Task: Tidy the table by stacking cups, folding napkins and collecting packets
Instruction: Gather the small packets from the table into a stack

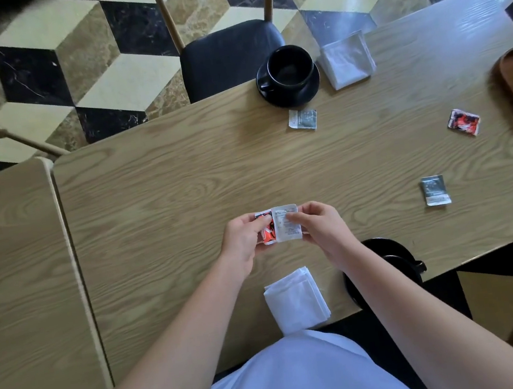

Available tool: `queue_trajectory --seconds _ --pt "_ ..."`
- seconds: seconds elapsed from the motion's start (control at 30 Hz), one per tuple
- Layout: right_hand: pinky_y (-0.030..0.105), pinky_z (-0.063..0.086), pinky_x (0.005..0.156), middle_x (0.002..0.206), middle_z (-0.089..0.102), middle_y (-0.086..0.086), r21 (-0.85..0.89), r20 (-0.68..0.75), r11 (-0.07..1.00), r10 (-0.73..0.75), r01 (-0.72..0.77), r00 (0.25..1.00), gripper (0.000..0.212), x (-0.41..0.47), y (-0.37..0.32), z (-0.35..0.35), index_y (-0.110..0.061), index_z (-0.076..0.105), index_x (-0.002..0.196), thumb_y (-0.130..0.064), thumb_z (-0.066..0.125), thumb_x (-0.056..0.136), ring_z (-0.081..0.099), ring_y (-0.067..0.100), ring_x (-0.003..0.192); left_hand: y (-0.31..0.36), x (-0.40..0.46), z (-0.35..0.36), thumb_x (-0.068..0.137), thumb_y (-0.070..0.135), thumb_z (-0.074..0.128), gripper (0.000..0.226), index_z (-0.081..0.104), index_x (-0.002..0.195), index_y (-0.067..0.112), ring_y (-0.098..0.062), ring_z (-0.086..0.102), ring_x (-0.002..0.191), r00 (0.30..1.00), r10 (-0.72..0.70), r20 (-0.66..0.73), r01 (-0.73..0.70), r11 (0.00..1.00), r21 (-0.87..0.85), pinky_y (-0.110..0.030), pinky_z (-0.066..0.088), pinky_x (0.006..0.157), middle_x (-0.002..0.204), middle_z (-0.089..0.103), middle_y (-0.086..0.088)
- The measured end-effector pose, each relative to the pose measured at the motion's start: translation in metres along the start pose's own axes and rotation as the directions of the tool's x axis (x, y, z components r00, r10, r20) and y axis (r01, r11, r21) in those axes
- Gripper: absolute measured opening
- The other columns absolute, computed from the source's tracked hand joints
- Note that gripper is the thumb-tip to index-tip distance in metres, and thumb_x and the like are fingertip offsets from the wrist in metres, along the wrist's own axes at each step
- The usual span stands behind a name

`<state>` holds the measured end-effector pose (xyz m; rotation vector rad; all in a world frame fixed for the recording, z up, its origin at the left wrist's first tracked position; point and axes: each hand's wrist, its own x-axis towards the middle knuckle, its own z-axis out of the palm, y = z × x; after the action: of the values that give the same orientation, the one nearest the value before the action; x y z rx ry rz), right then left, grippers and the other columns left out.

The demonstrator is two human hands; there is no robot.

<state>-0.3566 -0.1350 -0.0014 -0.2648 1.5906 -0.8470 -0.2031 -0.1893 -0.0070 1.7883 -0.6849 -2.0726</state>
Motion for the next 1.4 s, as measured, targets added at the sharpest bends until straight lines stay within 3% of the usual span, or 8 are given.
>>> queue_trajectory --seconds 0.2,0.4,0.57,0.83,0.93,1.03,1.13,1.4 --pt "0.033 0.046 0.066 0.078 0.07 0.004 -0.08 -0.082 0.995 -0.066 0.06 0.994 0.015 0.015 -0.023 -0.005 -0.015 0.064 0.078 -0.019 0.077 0.084 0.06 0.017 0.069 0.024 0.007 0.029 0.09 0.021 0.068 0.016 0.077 0.093 0.008 -0.023 0.071 0.07 0.998 -0.007 0.056 0.01 0.998 -0.063 -0.03 0.058 0.061 0.083 0.073 -0.011" --pt "0.022 0.046 0.055 0.081 0.07 0.007 -0.007 -0.116 0.996 -0.092 0.092 0.989 0.013 0.061 -0.075 -0.044 -0.011 0.07 0.089 -0.023 0.075 0.088 0.059 0.011 0.06 0.052 0.026 0.055 0.089 0.0 0.066 0.008 0.068 0.096 0.004 -0.018 0.071 0.067 0.999 -0.001 0.051 0.005 0.998 -0.067 -0.027 0.059 0.057 0.089 0.071 -0.015" --pt "0.034 0.051 0.096 0.123 0.068 0.009 -0.651 -0.218 0.745 -0.367 0.146 0.904 0.04 0.15 -0.13 -0.065 -0.015 0.069 0.124 -0.032 0.07 0.088 0.063 0.022 0.112 0.075 0.04 0.062 0.09 -0.003 0.065 0.018 0.065 0.108 -0.003 -0.026 0.07 0.074 0.999 -0.011 -0.047 0.006 0.995 -0.104 -0.03 0.062 0.055 0.093 0.07 -0.02" --pt "0.038 0.046 0.089 0.118 0.056 0.011 -0.799 -0.156 0.591 -0.382 0.11 0.911 0.037 0.199 -0.138 -0.055 -0.014 0.062 0.108 -0.035 0.075 0.08 0.048 0.031 0.114 0.089 0.055 0.075 0.091 0.003 0.057 0.014 0.062 0.092 0.016 -0.019 0.069 0.07 0.993 -0.034 -0.116 0.028 0.998 -0.06 -0.026 0.055 0.054 0.083 0.071 -0.007" --pt "0.036 0.052 0.071 0.105 0.068 0.008 -0.675 -0.16 0.727 -0.307 0.123 0.938 0.016 0.193 -0.136 -0.06 -0.014 0.061 0.095 -0.019 0.067 0.081 0.061 0.026 0.095 0.091 0.058 0.085 0.091 0.004 0.054 0.014 0.061 0.094 0.015 -0.019 0.067 0.07 0.99 -0.052 -0.131 0.044 0.997 -0.06 -0.027 0.053 0.056 0.086 0.068 -0.008" --pt "0.028 0.052 0.059 0.097 0.072 0.005 -0.12 -0.132 0.99 -0.095 0.08 0.987 0.03 0.158 -0.13 -0.072 -0.011 0.061 0.103 -0.016 0.077 0.079 0.066 0.014 0.076 0.088 0.063 0.094 0.09 0.001 0.053 0.016 0.06 0.1 0.012 -0.023 0.065 0.071 0.981 -0.111 -0.161 0.095 0.99 -0.1 -0.03 0.052 0.058 0.089 0.067 -0.012" --pt "0.019 0.046 0.052 0.086 0.075 -0.002 0.23 0.007 0.973 0.008 -0.01 1.0 0.029 0.109 -0.111 -0.09 -0.012 0.069 0.109 -0.019 0.076 0.081 0.064 0.004 0.063 0.085 0.066 0.112 0.089 0.002 0.053 0.018 0.061 0.102 0.01 -0.024 0.064 0.069 0.976 -0.168 -0.137 0.152 0.981 -0.119 -0.03 0.049 0.057 0.087 0.065 -0.011" --pt "0.021 0.041 0.06 0.082 0.075 -0.004 0.149 -0.207 0.988 -0.018 0.049 0.978 0.011 0.036 -0.056 -0.131 -0.017 0.068 0.093 -0.017 0.076 0.084 0.065 0.004 0.067 0.065 0.052 0.192 0.091 0.01 0.049 0.035 0.064 0.122 0.006 -0.021 0.064 0.072 0.983 -0.169 0.078 0.168 0.986 0.018 -0.026 0.048 0.06 0.103 0.069 -0.013"
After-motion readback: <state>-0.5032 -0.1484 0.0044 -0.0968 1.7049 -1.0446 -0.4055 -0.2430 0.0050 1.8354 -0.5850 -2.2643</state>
